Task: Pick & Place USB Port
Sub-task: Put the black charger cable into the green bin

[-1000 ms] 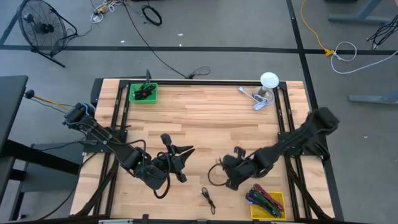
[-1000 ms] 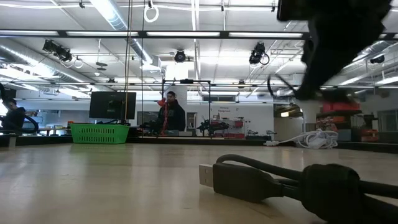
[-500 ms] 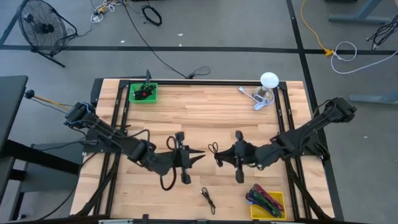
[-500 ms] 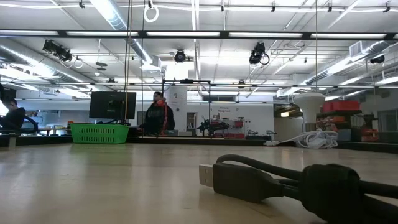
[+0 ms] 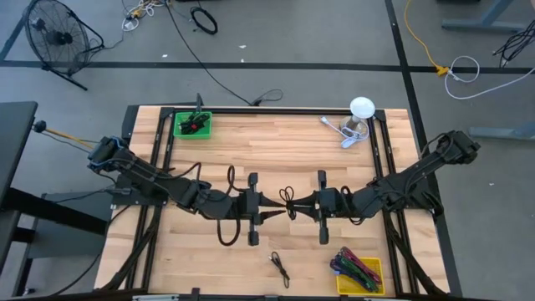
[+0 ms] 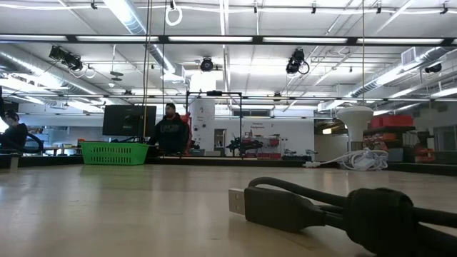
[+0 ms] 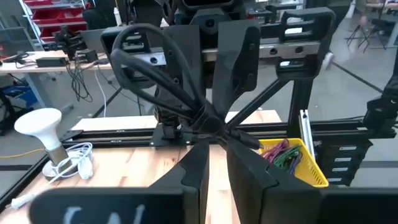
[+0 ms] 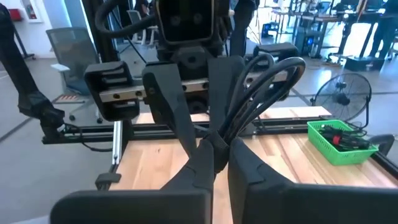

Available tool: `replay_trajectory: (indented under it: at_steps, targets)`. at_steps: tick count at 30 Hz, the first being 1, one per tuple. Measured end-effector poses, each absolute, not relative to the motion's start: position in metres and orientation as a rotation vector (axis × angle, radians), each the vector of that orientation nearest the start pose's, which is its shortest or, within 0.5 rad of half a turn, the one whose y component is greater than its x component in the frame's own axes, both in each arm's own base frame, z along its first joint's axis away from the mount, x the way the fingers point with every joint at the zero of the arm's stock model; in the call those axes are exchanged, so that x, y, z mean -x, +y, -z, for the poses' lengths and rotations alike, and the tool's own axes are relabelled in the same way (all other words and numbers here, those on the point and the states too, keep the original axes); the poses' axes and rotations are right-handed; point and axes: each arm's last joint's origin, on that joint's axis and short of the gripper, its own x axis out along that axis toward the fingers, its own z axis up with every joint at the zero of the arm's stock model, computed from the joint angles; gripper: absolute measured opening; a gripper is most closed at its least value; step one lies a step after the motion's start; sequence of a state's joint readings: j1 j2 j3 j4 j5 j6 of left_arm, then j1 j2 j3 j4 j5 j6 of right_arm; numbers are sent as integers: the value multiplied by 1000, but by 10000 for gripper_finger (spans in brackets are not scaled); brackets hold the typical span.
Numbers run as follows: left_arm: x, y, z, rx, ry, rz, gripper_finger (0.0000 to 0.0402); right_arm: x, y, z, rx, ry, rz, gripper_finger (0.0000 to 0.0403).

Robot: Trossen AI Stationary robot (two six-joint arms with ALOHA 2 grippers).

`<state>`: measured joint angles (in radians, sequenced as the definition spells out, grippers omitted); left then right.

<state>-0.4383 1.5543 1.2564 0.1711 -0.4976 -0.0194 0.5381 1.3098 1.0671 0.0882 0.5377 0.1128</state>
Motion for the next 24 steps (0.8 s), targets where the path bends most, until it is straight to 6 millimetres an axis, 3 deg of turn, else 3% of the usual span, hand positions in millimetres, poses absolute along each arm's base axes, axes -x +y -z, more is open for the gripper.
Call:
replay_trajectory:
  at_steps: [14,24]
  targets:
    - [-334,-137,-346,12,70,6,157,-262,143,-345,-42,116,-4,10]
    - [-337,-130,-349,25,36,-38,168,-261,157,-335,-3,149,-44,10]
